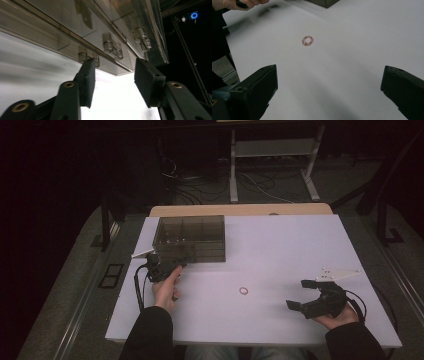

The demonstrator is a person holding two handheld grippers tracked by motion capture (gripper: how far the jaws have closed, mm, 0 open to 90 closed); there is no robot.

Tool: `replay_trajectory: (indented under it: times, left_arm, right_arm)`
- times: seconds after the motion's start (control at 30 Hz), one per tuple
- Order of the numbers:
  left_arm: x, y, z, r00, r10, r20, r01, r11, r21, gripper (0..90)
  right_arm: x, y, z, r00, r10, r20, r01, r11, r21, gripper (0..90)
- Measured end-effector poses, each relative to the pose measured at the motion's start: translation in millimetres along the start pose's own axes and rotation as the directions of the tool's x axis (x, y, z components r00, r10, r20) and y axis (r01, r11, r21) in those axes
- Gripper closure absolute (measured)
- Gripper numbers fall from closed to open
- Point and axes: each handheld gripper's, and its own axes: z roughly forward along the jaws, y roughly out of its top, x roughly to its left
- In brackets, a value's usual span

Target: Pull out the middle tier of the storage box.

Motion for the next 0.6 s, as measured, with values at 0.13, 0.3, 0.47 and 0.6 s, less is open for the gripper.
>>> replay_trajectory:
  times: [0.13, 0.3, 0.47, 0.6]
  left_arm:
    - [2.3, 0.2, 1.4, 0.9999, -0.013, -0.001, 0.013, 0.9999, -0.011, 55.9]
    - [4.4, 0.6, 3.8, 0.9991, -0.043, 0.001, 0.043, 0.9988, -0.025, 59.3]
    - [6.9, 0.7, 5.7, 0.9976, -0.068, 0.009, 0.068, 0.9967, -0.043, 62.2]
    - [8.7, 0.5, 6.8, 0.9967, -0.081, 0.007, 0.081, 0.9954, -0.051, 64.1]
  right_arm:
    - [0.2, -0.1, 0.3, 1.0000, 0.000, 0.000, 0.000, 1.000, 0.003, 0.4]
    - [0.3, -0.3, 0.4, 1.0000, 0.001, 0.002, -0.001, 1.000, 0.007, 0.4]
    - [0.0, -0.8, 0.5, 1.0000, -0.002, 0.003, 0.002, 1.000, 0.007, 0.4]
    - [0.3, -0.9, 0.1, 1.0000, -0.002, 0.006, 0.002, 1.000, 0.005, 0.4]
